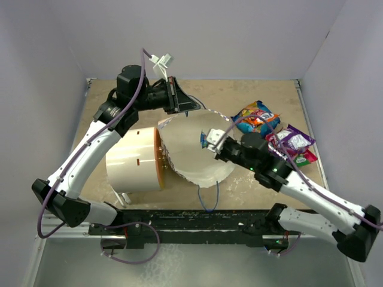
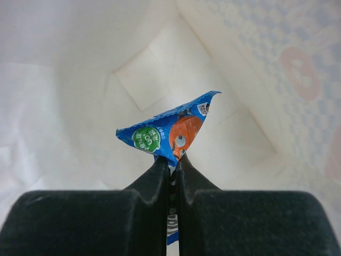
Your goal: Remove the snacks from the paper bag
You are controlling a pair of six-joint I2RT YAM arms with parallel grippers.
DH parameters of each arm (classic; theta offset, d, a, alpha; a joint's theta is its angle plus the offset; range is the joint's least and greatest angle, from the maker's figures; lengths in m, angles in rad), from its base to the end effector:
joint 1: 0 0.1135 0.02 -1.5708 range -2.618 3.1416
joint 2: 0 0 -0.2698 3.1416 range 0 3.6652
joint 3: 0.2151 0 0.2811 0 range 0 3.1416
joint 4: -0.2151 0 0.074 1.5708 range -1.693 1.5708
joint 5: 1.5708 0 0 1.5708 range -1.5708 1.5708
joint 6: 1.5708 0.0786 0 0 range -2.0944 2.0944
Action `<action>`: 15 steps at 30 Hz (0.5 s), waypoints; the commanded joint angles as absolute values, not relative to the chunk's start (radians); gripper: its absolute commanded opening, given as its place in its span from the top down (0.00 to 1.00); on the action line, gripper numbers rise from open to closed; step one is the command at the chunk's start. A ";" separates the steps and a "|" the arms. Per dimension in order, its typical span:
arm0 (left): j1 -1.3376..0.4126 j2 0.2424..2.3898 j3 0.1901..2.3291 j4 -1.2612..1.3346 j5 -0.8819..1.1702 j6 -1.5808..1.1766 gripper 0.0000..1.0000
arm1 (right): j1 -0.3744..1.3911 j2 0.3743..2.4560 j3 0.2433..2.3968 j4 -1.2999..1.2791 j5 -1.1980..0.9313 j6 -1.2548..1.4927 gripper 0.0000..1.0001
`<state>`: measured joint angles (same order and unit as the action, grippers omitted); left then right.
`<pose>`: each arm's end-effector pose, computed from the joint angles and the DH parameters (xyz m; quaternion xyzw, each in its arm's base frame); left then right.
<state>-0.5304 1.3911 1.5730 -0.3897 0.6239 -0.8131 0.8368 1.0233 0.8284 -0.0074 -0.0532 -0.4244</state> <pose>0.2923 -0.2247 0.4592 0.0873 0.7590 -0.5597 0.3209 0.2045 0.2330 0.3189 -0.4703 0.6157 0.1495 0.6143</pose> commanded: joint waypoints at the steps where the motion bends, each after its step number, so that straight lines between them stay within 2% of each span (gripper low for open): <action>1: -0.525 1.405 1.610 -0.344 0.607 -0.850 1.00 | 0.835 0.842 0.853 -0.078 -0.072 -0.379 1.00; 7: -0.509 1.458 1.681 -0.415 0.546 -0.839 1.00 | 0.835 0.741 0.958 -0.082 0.285 -0.203 1.00; 11: -0.462 1.523 1.770 -0.510 0.507 -0.822 1.00 | 0.835 0.808 1.102 -0.154 0.584 -0.034 1.00; 15: -0.397 1.575 1.827 -0.548 0.498 -0.815 0.99 | 0.833 0.903 1.157 -0.191 0.755 -0.011 1.00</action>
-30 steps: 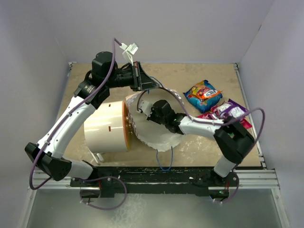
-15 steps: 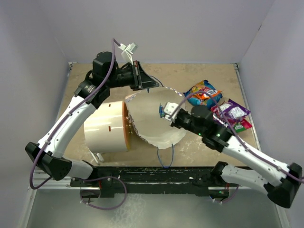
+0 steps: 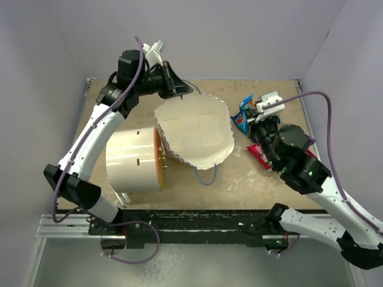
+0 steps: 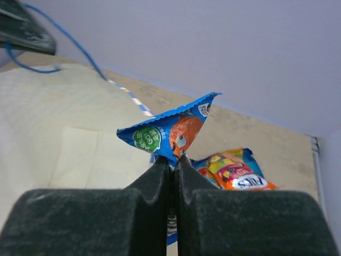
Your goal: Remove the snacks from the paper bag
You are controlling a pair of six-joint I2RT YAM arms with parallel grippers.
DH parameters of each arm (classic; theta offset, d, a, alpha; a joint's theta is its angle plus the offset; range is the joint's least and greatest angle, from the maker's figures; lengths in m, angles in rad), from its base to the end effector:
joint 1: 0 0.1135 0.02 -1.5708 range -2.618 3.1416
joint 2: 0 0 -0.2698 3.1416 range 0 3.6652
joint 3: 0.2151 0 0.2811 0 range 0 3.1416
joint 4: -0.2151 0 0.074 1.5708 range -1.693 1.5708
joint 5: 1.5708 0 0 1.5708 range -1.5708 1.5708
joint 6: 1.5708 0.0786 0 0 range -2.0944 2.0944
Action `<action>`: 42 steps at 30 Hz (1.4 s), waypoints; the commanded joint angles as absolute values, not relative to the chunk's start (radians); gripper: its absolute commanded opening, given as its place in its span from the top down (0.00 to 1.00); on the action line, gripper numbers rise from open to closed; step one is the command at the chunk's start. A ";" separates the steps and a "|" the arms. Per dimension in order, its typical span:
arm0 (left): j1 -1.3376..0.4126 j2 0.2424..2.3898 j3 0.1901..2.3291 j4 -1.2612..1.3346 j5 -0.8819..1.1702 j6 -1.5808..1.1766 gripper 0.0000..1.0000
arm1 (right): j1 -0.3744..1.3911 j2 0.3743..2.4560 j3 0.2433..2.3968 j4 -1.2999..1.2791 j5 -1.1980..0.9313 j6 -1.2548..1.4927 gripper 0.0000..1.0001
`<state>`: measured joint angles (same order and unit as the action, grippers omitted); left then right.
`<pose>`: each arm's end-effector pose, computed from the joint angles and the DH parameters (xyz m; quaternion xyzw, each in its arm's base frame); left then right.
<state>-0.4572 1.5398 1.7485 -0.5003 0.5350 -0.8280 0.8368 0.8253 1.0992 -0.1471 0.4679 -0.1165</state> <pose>0.3444 -0.2141 0.4581 0.0124 0.7896 -0.5147 0.3337 0.1791 0.1456 0.4620 -0.1404 0.6510 0.1139 0.7372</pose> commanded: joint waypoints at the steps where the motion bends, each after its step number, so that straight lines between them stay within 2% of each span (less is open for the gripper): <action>1: -0.384 1.590 1.840 -0.550 0.503 -0.812 0.99 | 0.829 0.922 1.165 -0.191 0.794 0.003 1.00; 3: -0.362 1.622 1.869 -0.553 0.516 -0.800 0.98 | 0.794 0.956 1.178 -0.225 0.813 0.038 1.00; 7: -0.335 1.695 1.931 -0.581 0.535 -0.773 0.97 | 0.581 1.031 1.219 -0.291 0.652 0.148 1.00; 15: -0.293 1.791 2.013 -0.619 0.539 -0.747 0.82 | 0.252 1.227 1.224 -0.356 0.435 0.239 1.00; 19: -0.277 1.839 2.094 -0.692 0.540 -0.715 0.72 | 0.117 1.299 1.201 -0.357 0.299 0.327 1.00; 23: -0.277 1.839 2.126 -0.728 0.524 -0.699 0.56 | 0.084 1.347 1.169 -0.330 0.319 0.398 1.00; 27: -0.276 1.836 2.155 -0.767 0.513 -0.683 0.46 | 0.062 1.385 1.140 -0.301 0.305 0.425 1.00; 30: -0.276 1.829 2.181 -0.795 0.509 -0.670 0.33 | 0.061 1.408 1.128 -0.303 0.346 0.432 0.99; 32: -0.276 1.817 2.190 -0.809 0.502 -0.662 0.22 | 0.060 1.417 1.117 -0.301 0.376 0.424 0.96; 35: -0.276 1.795 2.201 -0.830 0.487 -0.643 0.00 | 0.058 1.432 1.114 -0.317 0.405 0.410 0.89; 37: -0.277 1.775 2.211 -0.852 0.468 -0.627 0.01 | 0.058 1.429 1.110 -0.328 0.415 0.411 0.83; 42: -0.277 1.738 2.234 -0.916 0.418 -0.581 0.01 | 0.059 1.413 1.105 -0.337 0.414 0.387 0.57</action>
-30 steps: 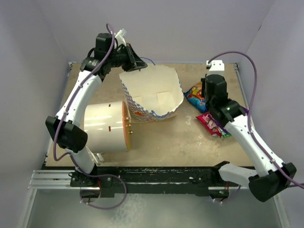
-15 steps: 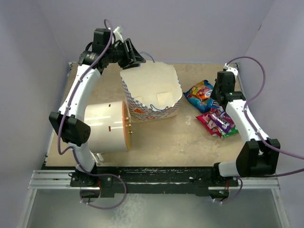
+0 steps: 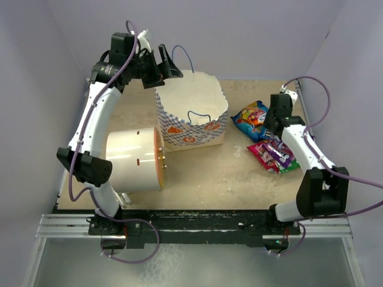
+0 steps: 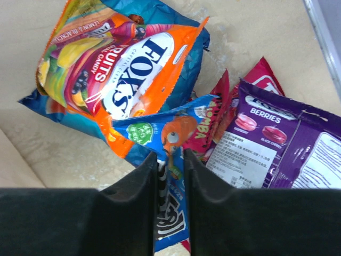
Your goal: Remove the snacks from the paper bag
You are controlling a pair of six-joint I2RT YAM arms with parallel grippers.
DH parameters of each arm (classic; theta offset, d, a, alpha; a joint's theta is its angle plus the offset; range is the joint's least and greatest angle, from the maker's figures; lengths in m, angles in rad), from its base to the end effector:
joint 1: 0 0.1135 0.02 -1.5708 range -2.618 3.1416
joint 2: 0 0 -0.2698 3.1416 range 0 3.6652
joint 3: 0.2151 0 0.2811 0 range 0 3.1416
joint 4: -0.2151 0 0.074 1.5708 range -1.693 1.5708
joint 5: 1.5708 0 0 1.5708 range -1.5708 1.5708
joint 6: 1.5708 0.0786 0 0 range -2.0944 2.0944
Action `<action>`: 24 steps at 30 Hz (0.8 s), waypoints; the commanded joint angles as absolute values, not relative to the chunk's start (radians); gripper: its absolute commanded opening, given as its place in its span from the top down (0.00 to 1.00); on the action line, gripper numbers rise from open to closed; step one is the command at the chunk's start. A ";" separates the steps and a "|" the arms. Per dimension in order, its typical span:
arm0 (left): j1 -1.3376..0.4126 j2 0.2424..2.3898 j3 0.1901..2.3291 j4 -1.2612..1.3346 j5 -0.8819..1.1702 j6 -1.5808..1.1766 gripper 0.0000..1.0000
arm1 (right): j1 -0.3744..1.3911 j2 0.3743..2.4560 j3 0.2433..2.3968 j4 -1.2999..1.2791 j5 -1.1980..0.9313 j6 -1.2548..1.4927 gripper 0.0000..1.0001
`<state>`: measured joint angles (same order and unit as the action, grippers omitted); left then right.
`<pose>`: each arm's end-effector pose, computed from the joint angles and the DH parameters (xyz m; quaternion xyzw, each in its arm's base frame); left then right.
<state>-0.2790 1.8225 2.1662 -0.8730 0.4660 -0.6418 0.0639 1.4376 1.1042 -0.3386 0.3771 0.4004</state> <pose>0.4229 -0.1579 0.4510 -0.0393 0.8509 -0.3945 0.3447 0.3795 -0.0047 0.2562 0.2284 0.8586 -0.0661 0.4541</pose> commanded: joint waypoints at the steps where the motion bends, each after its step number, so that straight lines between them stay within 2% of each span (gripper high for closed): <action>1: -0.278 1.730 2.240 -0.935 0.403 -0.568 0.01 | 0.058 1.411 1.109 -0.343 0.411 0.381 0.53; 6: -0.278 1.671 2.256 -1.003 0.351 -0.522 0.01 | 0.059 1.402 1.162 -0.416 0.395 0.321 0.36; 13: -0.277 1.548 2.173 -1.033 0.321 -0.509 0.01 | 0.063 1.377 1.223 -0.470 0.306 0.293 0.23; 18: -0.277 1.438 2.045 -1.028 0.320 -0.548 0.01 | 0.066 1.394 1.200 -0.455 0.239 0.360 0.20; 24: -0.276 1.323 1.916 -1.000 0.340 -0.589 0.01 | 0.081 1.403 1.213 -0.477 0.255 0.343 0.20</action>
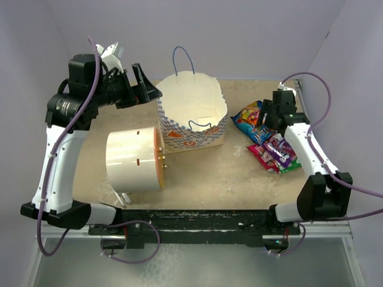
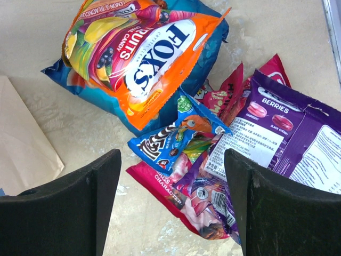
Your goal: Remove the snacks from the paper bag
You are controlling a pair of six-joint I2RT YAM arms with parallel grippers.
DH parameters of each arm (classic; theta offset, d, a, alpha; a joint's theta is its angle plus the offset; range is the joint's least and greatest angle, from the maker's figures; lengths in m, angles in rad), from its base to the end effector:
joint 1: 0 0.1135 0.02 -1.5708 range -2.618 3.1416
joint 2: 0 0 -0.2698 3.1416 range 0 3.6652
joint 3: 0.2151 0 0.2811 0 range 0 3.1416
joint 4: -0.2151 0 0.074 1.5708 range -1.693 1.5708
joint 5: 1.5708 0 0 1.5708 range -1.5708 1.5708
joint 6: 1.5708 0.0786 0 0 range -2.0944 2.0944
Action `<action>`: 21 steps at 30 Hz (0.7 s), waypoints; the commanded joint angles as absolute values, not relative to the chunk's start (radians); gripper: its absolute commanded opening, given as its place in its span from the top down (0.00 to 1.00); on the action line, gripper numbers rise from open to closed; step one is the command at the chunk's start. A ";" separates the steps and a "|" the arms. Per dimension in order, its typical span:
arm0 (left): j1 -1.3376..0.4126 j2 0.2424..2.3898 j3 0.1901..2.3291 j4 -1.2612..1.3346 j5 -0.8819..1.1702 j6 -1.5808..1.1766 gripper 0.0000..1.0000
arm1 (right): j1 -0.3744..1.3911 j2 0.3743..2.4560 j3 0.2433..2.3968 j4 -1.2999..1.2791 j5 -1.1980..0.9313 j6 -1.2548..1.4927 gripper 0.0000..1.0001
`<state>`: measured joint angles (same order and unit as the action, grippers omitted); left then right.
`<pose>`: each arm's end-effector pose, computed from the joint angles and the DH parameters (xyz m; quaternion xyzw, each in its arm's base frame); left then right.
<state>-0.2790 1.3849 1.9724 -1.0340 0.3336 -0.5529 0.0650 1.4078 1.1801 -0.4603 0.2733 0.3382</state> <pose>0.2805 -0.1071 0.5168 -0.0262 0.8386 -0.3409 0.4240 0.3735 0.0031 0.2811 0.1796 0.8795 -0.0359 0.4393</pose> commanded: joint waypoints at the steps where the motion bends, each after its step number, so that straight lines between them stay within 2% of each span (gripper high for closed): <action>1: -0.277 1.304 1.895 -0.988 0.341 -0.596 0.01 | 0.092 1.393 1.213 -0.478 0.256 0.341 0.20; 5: -0.276 1.225 1.792 -0.918 0.347 -0.646 0.01 | 0.152 1.350 1.237 -0.489 0.228 0.353 0.15; 8: -0.277 1.191 1.738 -0.874 0.372 -0.682 0.01 | 0.201 1.340 1.319 -0.542 0.169 0.393 0.00; 13: -0.277 1.178 1.713 -0.851 0.394 -0.675 0.01 | 0.293 1.344 1.506 -0.664 0.184 0.515 0.01; 21: -0.277 1.232 1.856 -0.936 0.400 -0.531 0.01 | 0.296 1.211 1.733 -0.824 0.106 0.656 0.00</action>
